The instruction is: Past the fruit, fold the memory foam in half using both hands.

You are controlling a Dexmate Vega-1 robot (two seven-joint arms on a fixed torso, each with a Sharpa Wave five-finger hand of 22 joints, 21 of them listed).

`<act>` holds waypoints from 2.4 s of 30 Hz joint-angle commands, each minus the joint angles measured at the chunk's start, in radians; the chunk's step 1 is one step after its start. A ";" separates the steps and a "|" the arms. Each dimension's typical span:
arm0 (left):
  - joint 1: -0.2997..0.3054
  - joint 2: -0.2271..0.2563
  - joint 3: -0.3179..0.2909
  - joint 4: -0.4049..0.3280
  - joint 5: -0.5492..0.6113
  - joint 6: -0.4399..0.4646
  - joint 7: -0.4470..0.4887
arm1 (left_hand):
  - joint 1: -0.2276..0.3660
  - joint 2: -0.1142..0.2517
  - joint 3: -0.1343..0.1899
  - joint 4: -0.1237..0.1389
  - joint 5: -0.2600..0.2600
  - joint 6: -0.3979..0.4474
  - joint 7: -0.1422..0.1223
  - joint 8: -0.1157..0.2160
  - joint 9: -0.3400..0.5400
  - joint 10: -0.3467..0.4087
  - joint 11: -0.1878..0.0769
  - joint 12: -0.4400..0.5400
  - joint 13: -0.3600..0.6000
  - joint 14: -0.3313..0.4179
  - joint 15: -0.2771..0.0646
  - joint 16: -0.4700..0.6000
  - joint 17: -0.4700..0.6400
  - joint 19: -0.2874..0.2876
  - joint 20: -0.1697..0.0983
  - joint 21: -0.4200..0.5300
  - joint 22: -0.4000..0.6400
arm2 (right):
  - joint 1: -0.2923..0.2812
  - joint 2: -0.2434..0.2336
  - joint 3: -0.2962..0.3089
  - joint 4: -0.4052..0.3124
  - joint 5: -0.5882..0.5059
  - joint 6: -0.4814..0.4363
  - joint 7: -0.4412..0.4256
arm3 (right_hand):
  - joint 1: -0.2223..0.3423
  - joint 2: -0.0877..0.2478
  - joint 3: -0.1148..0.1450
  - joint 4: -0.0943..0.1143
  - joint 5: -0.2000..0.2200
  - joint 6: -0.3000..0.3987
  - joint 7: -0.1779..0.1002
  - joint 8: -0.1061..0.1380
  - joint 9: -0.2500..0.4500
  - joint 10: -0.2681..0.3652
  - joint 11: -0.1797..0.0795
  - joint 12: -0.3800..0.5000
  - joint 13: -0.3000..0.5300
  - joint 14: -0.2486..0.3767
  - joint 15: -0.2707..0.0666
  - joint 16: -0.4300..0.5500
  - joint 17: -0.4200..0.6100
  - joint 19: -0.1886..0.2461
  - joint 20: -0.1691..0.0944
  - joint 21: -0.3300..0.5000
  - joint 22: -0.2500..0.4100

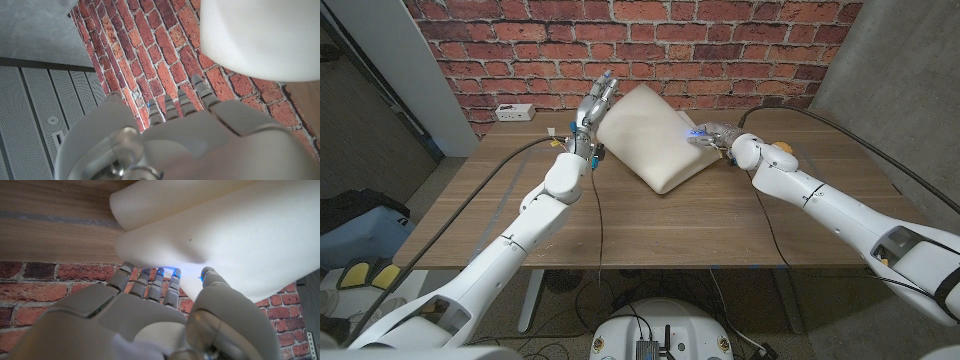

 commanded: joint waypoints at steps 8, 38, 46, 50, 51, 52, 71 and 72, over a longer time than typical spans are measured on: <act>0.026 0.005 -0.021 -0.020 -0.001 -0.032 0.003 | -0.018 0.000 0.000 0.007 -0.011 -0.010 -0.003 -0.002 0.003 0.002 0.011 -0.004 0.003 -0.006 0.003 0.002 0.001 0.000 -0.034 -0.005 0.003 | -0.106 0.088 0.269 0.227 0.639 0.523 -0.034 | -0.038 -0.009 -0.021 0.008 -0.018 -0.077 0.028 -0.002 -0.001 -0.043 0.040 -0.002 0.004 -0.001 0.026 -0.001 0.002 -0.020 0.016 -0.008 0.006; 0.090 0.014 -0.074 -0.090 0.030 -0.098 0.033 | -0.020 -0.002 0.006 -0.012 -0.030 0.010 0.029 0.006 0.003 0.015 0.020 -0.002 0.003 -0.013 -0.023 0.002 -0.003 0.020 -0.164 -0.018 -0.002 | -0.088 0.198 0.394 0.392 1.043 0.822 0.177 | -0.096 -0.058 -0.068 0.008 -0.026 0.026 0.051 0.032 -0.004 -0.001 0.059 0.019 -0.002 0.022 0.024 -0.015 -0.019 -0.036 0.000 -0.010 0.004; 0.129 0.033 -0.105 -0.155 0.036 -0.098 0.040 | -0.018 -0.005 0.007 -0.017 -0.032 0.011 0.025 0.004 0.003 0.013 0.025 -0.003 0.003 -0.013 -0.018 0.002 -0.004 0.018 -0.161 -0.022 -0.003 | -0.130 0.168 0.409 0.322 1.044 0.822 0.129 | -0.105 -0.068 -0.076 0.006 -0.027 0.024 0.045 0.026 -0.004 0.003 0.065 0.018 -0.002 0.019 0.025 -0.020 -0.021 -0.058 0.039 -0.017 0.004; 0.151 0.046 -0.123 -0.189 0.004 -0.096 0.019 | -0.016 -0.011 0.006 -0.023 -0.034 0.011 0.022 0.003 0.003 0.017 0.022 -0.002 0.003 -0.012 -0.014 0.003 -0.005 0.011 -0.142 -0.028 -0.003 | -0.164 0.151 0.417 0.268 1.044 0.812 0.092 | -0.109 -0.070 -0.078 0.006 -0.028 0.020 0.043 0.024 -0.004 0.001 0.067 0.017 -0.002 0.016 0.026 -0.022 -0.021 -0.064 0.052 -0.018 0.004; 0.156 0.051 -0.127 -0.195 -0.010 -0.097 0.008 | -0.016 -0.012 0.006 -0.024 -0.035 0.011 0.020 0.003 0.003 0.017 0.021 -0.003 0.003 -0.013 -0.014 0.002 -0.005 0.009 -0.136 -0.030 -0.003 | -0.173 0.146 0.418 0.257 1.042 0.813 0.086 | -0.111 -0.072 -0.080 0.006 -0.028 0.019 0.042 0.023 -0.004 0.000 0.068 0.016 -0.002 0.014 0.031 -0.023 -0.021 -0.067 0.058 -0.019 0.004; 0.161 0.053 -0.131 -0.200 -0.023 -0.097 0.000 | -0.016 -0.014 0.006 -0.026 -0.036 0.011 0.019 0.003 0.003 0.015 0.022 -0.003 0.003 -0.016 -0.010 0.001 -0.005 0.006 -0.130 -0.032 -0.003 | -0.183 0.142 0.421 0.243 1.040 0.813 0.077 | -0.114 -0.073 -0.081 0.007 -0.028 0.015 0.041 0.021 -0.004 -0.002 0.068 0.015 -0.003 0.010 0.038 -0.024 -0.021 -0.069 0.062 -0.019 0.004; 0.199 0.098 -0.198 -0.156 -0.185 -0.143 -0.127 | -0.024 -0.025 0.000 -0.032 -0.042 0.008 0.018 0.001 0.003 0.012 0.053 -0.006 0.003 -0.032 0.016 -0.001 -0.004 -0.015 -0.118 -0.050 -0.003 | -0.334 0.085 0.440 0.003 0.955 0.767 -0.146 | -0.131 -0.083 -0.092 0.002 -0.026 0.007 0.036 0.017 -0.004 -0.006 0.070 0.013 -0.003 0.005 0.041 -0.026 -0.022 -0.092 0.083 -0.018 0.004; 0.201 0.104 -0.202 -0.153 -0.192 -0.141 -0.134 | -0.025 -0.026 -0.001 -0.032 -0.043 0.008 0.020 0.001 0.003 0.012 0.054 -0.006 0.003 -0.033 0.017 -0.001 -0.004 -0.016 -0.118 -0.051 -0.003 | -0.336 0.082 0.440 -0.001 0.947 0.766 -0.153 | -0.131 -0.084 -0.092 0.001 -0.026 0.008 0.036 0.017 -0.004 -0.005 0.074 0.013 -0.003 0.005 0.042 -0.026 -0.022 -0.092 0.081 -0.018 0.004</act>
